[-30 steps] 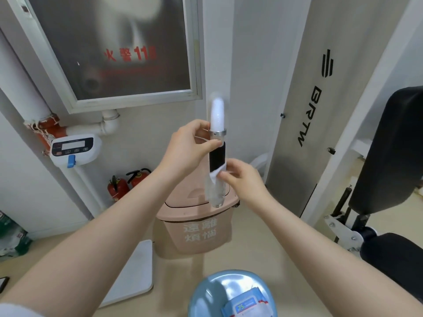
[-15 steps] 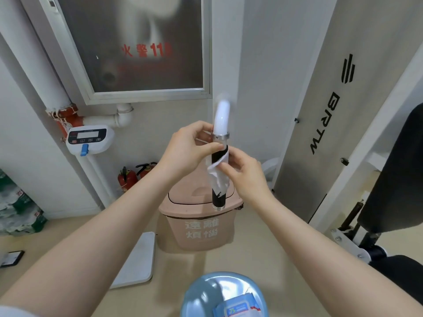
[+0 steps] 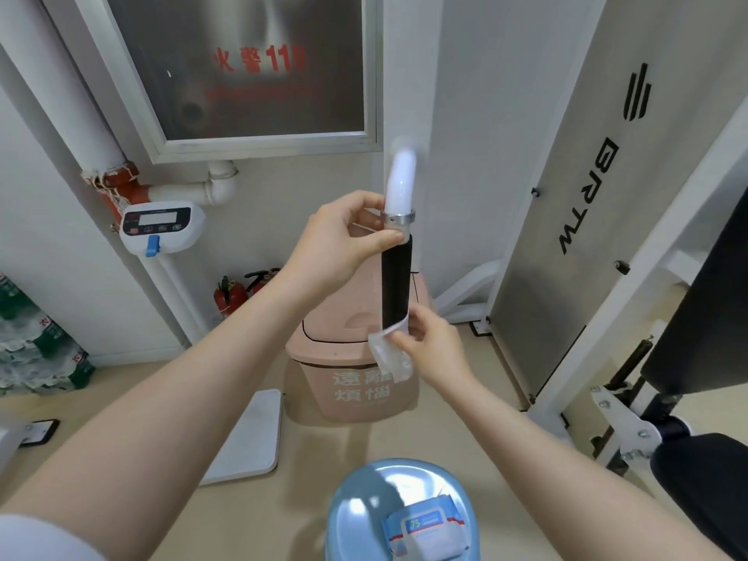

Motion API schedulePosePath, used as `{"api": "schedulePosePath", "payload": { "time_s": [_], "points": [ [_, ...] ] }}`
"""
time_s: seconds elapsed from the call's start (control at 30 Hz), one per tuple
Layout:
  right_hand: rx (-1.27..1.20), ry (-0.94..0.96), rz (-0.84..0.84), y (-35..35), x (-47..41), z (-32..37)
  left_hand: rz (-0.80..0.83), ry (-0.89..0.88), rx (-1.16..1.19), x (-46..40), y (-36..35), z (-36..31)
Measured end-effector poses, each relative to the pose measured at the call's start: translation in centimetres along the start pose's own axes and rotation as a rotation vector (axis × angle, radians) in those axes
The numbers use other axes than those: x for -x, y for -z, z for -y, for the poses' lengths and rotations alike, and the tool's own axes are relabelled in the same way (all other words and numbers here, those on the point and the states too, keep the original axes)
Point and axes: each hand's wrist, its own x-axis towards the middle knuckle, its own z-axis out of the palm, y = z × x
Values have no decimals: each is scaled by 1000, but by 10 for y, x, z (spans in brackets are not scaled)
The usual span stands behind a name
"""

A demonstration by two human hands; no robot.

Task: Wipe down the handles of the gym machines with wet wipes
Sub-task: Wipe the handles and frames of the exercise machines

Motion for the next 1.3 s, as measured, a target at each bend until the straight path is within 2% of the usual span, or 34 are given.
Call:
{"api": "schedulePosePath", "payload": {
  "time_s": [0.1,0.23,0.4,0.57,0.77,0.83,0.97,1.03,1.2,1.3],
  "points": [
    [40,-29,108,9,-12,3,-40,-25,-6,2,-3,4],
    [-46,54,-29,7,-20,6,-53,-44,22,2,-5,8],
    [-70,-117,3,-8,4,-23,-37,-53,24,2,-6,9],
    [-130,55,-120,12,-14,29,-40,-47,33,0,-6,11],
    [-371,243,-271,30,-13,73,-11,-33,51,1,-2,9],
    [-353,220,-262,28,-16,72,-8,-30,61,0,-2,8],
    [-192,26,-177,13,-16,45,-24,-31,39,0,-3,7],
    [-169,-17,-191,12,-15,42,-30,-35,19,0,-2,7],
    [-54,136,-262,30,-14,69,-28,-39,14,1,-1,6],
    [-144,175,-263,34,-17,79,-14,-39,31,1,-1,6]
  ]
}}
